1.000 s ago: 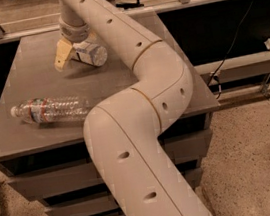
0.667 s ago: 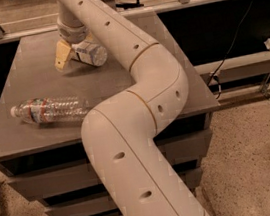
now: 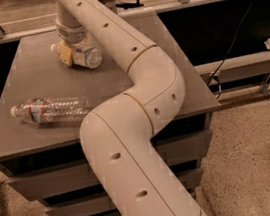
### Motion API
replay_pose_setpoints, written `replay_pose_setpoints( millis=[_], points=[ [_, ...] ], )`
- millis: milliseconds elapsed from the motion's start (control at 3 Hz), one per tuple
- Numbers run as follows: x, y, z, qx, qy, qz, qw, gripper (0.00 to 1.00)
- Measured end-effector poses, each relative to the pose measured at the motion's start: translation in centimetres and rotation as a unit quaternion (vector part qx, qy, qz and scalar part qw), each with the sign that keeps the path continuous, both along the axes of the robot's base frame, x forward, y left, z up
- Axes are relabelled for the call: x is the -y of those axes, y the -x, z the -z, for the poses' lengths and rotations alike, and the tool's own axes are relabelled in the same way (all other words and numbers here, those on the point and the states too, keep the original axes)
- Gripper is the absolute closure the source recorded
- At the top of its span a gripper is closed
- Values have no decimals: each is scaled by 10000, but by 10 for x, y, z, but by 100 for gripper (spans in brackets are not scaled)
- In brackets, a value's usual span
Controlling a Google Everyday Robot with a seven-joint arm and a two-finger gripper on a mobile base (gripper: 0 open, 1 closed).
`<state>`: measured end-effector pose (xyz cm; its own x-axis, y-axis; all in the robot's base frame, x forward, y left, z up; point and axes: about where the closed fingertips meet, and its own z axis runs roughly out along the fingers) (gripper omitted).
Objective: Place blue plastic bottle upright
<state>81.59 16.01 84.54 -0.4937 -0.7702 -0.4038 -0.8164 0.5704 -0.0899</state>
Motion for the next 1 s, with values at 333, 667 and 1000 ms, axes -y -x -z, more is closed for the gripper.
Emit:
replay_pose_setpoints(
  millis=[333, 667, 1000],
  points=[
    [14, -5, -28, 263, -71, 158, 9995, 85],
    [53, -11, -78, 721, -203, 489, 9960, 100],
    [94, -14, -126, 1155, -652, 662, 9890, 100]
  ],
)
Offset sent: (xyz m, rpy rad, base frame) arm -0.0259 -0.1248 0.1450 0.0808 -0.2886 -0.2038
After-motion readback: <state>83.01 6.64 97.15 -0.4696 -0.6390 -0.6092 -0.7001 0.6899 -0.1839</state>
